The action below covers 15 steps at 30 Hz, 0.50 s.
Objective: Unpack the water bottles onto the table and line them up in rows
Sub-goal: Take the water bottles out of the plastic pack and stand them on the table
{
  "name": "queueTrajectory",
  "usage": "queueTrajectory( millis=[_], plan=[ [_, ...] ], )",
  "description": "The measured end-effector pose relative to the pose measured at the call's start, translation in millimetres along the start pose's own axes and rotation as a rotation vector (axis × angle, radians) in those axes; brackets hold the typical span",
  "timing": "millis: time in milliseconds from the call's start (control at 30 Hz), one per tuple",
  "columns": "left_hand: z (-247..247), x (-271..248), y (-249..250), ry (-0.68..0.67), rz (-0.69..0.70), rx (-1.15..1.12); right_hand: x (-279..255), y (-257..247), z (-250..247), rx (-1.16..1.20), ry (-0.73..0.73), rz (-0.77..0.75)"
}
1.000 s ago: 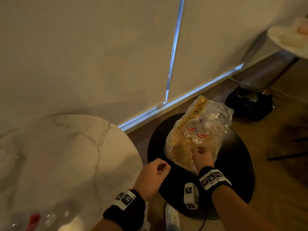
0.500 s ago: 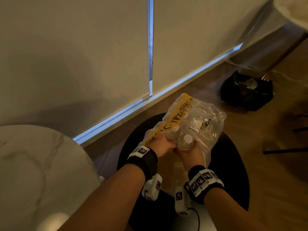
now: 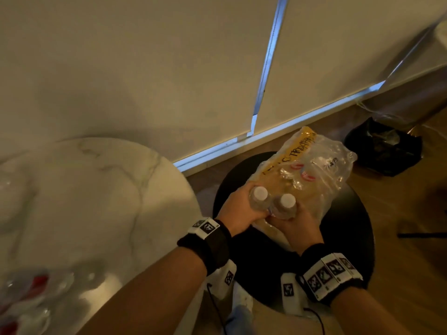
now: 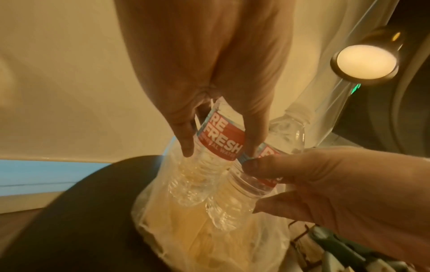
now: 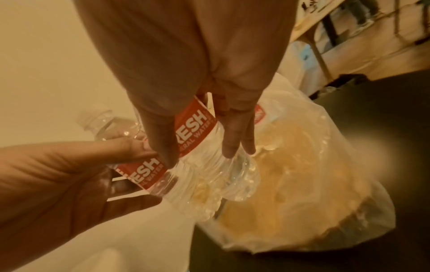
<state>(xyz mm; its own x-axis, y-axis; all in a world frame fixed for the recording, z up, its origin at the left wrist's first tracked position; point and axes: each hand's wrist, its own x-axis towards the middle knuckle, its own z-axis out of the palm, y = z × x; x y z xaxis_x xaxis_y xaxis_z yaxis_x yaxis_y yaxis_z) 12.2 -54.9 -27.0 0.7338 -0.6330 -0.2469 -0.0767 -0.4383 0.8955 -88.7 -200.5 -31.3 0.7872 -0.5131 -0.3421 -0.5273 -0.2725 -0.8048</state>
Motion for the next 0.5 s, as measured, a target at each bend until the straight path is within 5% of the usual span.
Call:
queueTrajectory(
  millis=[200, 500],
  plan=[
    [-66, -185, -26, 0.251, -0.042, -0.086, -135, -60, 72, -0.079, -0.225, -0.178],
    [-136, -430, -130, 0.647, -0.365, -0.162, -295, -80, 269, -0.102, -0.570, -0.239]
  ],
)
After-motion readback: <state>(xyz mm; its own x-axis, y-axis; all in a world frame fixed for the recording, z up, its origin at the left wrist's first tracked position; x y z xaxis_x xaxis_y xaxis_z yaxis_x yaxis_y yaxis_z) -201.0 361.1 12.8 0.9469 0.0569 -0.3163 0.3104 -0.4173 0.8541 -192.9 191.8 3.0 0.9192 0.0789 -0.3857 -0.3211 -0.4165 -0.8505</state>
